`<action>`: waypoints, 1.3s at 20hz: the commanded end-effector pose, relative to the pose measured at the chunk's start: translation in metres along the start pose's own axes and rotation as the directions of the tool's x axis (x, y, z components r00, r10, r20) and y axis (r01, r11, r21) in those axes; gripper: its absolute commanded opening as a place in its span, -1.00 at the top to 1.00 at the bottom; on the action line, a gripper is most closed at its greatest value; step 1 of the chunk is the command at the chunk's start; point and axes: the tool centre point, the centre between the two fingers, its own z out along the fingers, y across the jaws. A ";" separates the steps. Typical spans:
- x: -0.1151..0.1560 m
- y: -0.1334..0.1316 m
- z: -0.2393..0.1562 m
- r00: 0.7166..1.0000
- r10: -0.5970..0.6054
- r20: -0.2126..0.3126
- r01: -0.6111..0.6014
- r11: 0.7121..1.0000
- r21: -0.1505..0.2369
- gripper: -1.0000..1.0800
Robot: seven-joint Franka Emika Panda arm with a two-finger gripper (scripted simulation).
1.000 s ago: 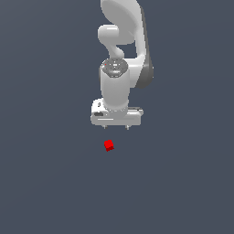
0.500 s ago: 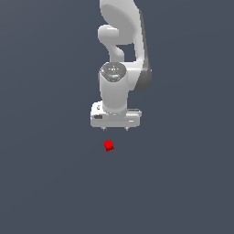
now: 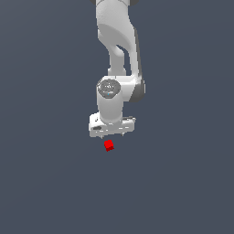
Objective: Pick up the red cube and move it to a goal position.
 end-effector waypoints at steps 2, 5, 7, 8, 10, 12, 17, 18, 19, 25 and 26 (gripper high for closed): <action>0.002 0.008 0.026 0.997 -0.076 0.000 0.076 0.997 -0.001 -0.92; 0.005 0.014 0.044 0.991 -0.132 -0.001 0.132 0.991 -0.002 -0.92; 0.006 0.017 0.054 0.987 -0.163 -0.001 0.163 0.987 -0.003 -0.92; 0.007 0.018 0.059 0.984 -0.176 -0.001 0.176 0.984 -0.004 -0.92; 0.009 0.020 0.067 0.980 -0.200 -0.001 0.200 0.980 -0.004 -0.92; 0.010 0.022 0.073 0.976 -0.218 -0.001 0.218 0.976 -0.005 -0.92; 0.012 0.024 0.080 0.971 -0.239 -0.001 0.239 0.971 -0.006 -0.92; 0.012 0.024 0.080 0.971 -0.239 -0.001 0.239 0.971 -0.006 -0.92; 0.012 0.024 0.079 0.971 -0.238 -0.001 0.238 0.971 -0.006 -0.92; 0.012 0.024 0.079 0.972 -0.237 -0.001 0.237 0.972 -0.006 1.00; 0.012 0.024 0.079 0.972 -0.237 -0.001 0.237 0.972 -0.006 1.00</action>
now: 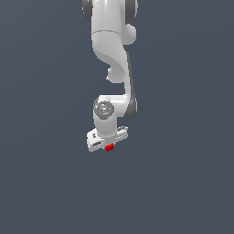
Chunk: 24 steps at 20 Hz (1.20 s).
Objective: Pick up the red cube and move it to a goal position.
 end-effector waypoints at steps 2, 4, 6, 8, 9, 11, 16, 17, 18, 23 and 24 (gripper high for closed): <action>0.000 0.000 0.000 1.000 0.000 0.000 0.000 1.000 0.000 1.00; 0.000 0.000 0.000 1.000 0.000 0.000 0.000 1.000 0.000 1.00; 0.000 0.000 0.000 1.000 0.000 0.000 0.000 1.000 0.000 1.00; 0.000 -0.001 -0.002 1.000 0.000 0.000 0.000 1.000 0.000 1.00; 0.000 -0.002 -0.004 1.000 0.000 0.000 0.000 1.000 0.000 1.00; 0.000 -0.004 -0.009 1.000 0.000 0.000 0.000 1.000 0.000 1.00; -0.001 -0.014 -0.029 1.000 0.000 0.000 0.000 1.000 0.000 1.00; -0.001 -0.017 -0.035 1.000 0.000 0.000 0.000 1.000 0.000 1.00; -0.001 -0.020 -0.041 1.000 0.000 0.000 0.000 1.000 0.000 1.00; -0.002 -0.040 -0.081 1.000 -0.001 0.000 0.001 1.000 -0.001 1.00; -0.003 -0.045 -0.091 1.000 -0.001 0.000 0.001 1.000 -0.001 1.00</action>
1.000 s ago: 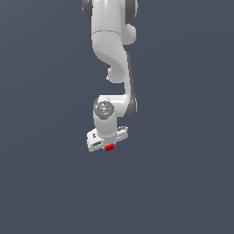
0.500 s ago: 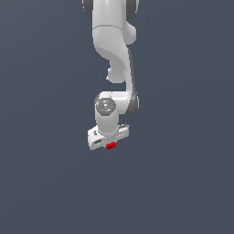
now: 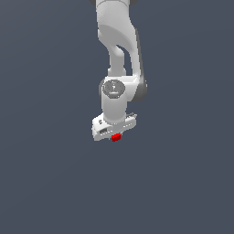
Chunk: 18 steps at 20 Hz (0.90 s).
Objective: Pick up the red cube and move it to a goal position.
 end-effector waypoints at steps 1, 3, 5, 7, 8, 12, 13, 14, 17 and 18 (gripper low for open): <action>0.000 -0.012 -0.025 1.000 -0.001 -0.001 0.001 1.000 -0.001 1.00; -0.001 -0.022 -0.046 1.000 -0.001 -0.001 0.001 1.000 -0.001 1.00; -0.001 -0.033 -0.068 1.000 -0.001 -0.001 0.001 1.000 -0.001 1.00; -0.001 -0.043 -0.089 1.000 -0.001 -0.001 0.001 1.000 -0.001 1.00; -0.001 -0.047 -0.099 1.000 -0.001 -0.001 0.001 1.000 -0.001 1.00; -0.001 -0.065 -0.136 1.000 -0.001 -0.001 0.001 1.000 -0.001 1.00; -0.001 -0.068 -0.144 1.000 -0.001 -0.001 0.001 1.000 -0.001 1.00; -0.001 -0.072 -0.151 1.000 -0.001 -0.001 0.001 1.000 -0.001 1.00; 0.000 -0.081 -0.171 1.000 -0.001 -0.002 0.001 1.000 -0.001 1.00; 0.000 -0.084 -0.177 1.000 -0.001 -0.002 0.001 1.000 -0.001 1.00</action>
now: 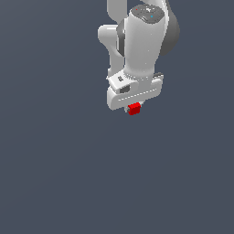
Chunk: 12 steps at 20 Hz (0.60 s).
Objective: Pick up the red cube and move it to a goal position.
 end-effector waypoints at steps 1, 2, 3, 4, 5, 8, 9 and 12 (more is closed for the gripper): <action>0.000 -0.006 -0.014 1.000 0.001 0.001 -0.001 1.000 0.000 1.00; 0.000 -0.008 -0.018 1.000 0.001 0.001 -0.001 1.000 0.000 1.00; 0.001 -0.010 -0.022 1.000 0.001 0.001 -0.001 1.000 0.001 1.00; 0.001 -0.011 -0.025 1.000 0.001 0.001 -0.001 1.000 0.001 1.00; 0.001 -0.012 -0.027 1.000 0.001 0.001 -0.001 1.000 0.001 1.00; 0.002 -0.013 -0.030 1.000 0.001 0.001 -0.001 1.000 0.001 1.00; 0.002 -0.013 -0.030 1.000 0.001 0.001 -0.001 1.000 0.001 1.00; 0.003 -0.012 -0.028 1.000 0.001 0.001 -0.001 1.000 0.001 1.00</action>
